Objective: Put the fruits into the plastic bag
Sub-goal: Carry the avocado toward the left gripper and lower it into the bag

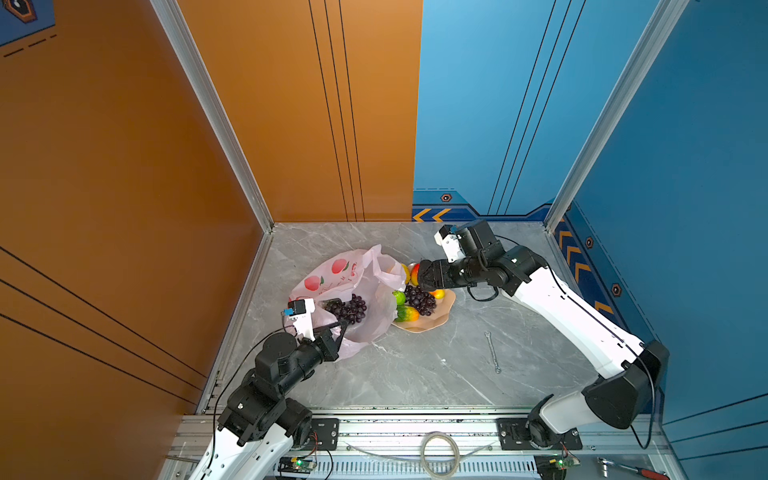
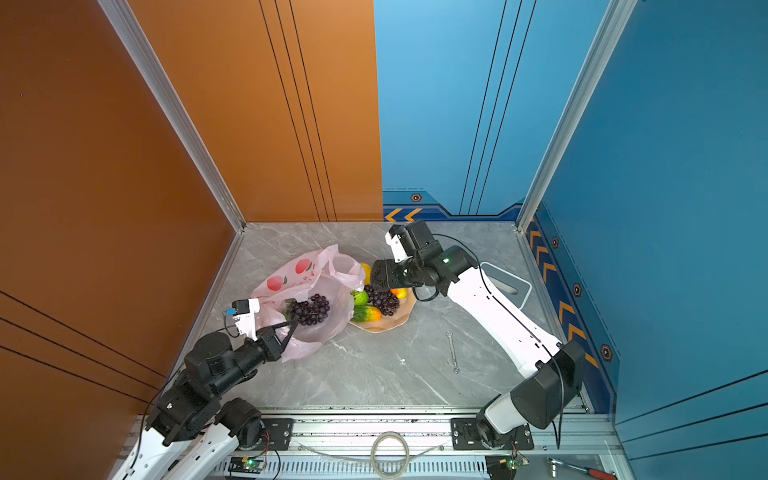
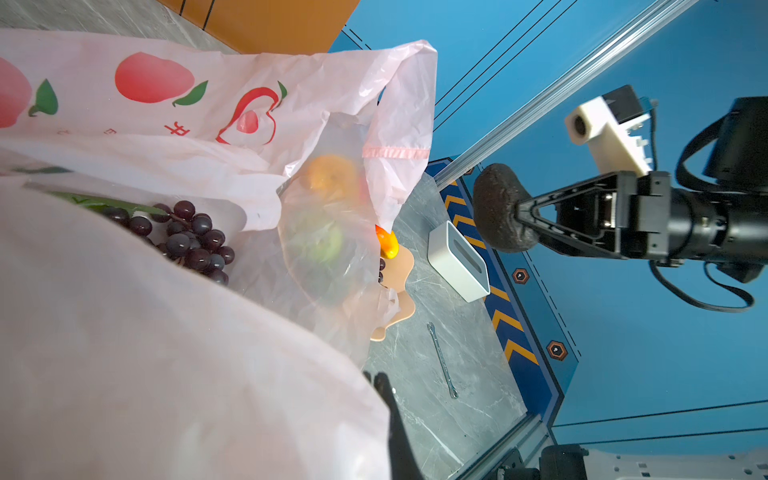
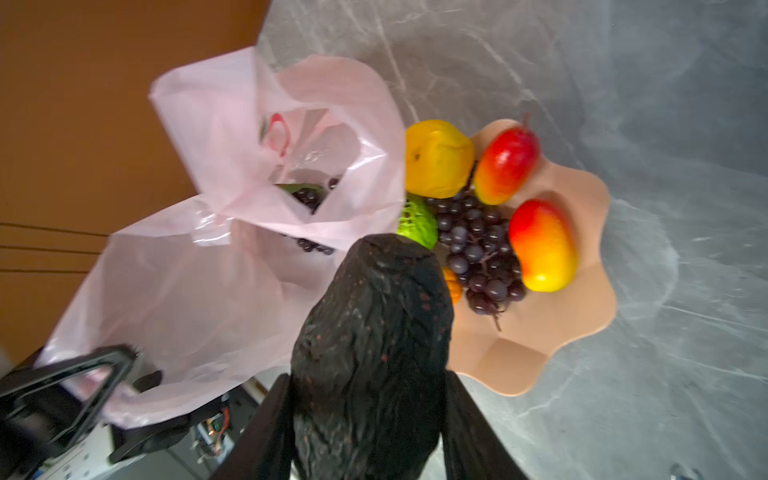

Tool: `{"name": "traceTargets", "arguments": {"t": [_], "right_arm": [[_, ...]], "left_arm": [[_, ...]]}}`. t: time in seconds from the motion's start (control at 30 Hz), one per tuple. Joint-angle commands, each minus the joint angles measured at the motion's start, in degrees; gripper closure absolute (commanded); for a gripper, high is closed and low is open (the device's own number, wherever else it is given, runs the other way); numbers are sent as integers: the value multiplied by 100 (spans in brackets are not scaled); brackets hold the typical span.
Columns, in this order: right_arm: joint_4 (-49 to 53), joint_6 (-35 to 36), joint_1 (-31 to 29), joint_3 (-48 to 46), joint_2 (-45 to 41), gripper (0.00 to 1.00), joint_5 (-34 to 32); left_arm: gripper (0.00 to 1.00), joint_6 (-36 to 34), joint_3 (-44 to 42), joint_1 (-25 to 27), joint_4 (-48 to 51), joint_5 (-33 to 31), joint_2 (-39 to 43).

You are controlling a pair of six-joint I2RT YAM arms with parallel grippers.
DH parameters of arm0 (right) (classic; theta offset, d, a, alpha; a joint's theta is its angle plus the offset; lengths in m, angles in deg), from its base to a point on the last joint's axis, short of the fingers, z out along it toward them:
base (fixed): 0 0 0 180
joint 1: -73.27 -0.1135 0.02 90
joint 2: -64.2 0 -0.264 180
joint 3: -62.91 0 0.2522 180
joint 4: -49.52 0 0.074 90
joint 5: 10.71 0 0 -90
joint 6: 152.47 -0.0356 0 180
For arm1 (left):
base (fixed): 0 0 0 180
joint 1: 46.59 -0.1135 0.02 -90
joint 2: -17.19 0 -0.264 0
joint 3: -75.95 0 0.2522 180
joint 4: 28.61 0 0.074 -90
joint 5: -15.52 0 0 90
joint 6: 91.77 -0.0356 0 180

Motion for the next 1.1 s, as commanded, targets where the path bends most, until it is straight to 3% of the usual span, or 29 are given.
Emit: {"name": "traceTargets", "arguments": {"t": [0.0,0.43,1.07], "right_arm": [[-416,-326,-205,128,-37,55,524],[-975,-487,-1099,556,1062,55,667],[-768,-388,-1360,1293,2543,55,507]], "left_arm": [[100,24,202,62,-40,-4,-22],[100,66,288,71,-74,31,-21],[100,49,341,79,-233,101,-105]]}}
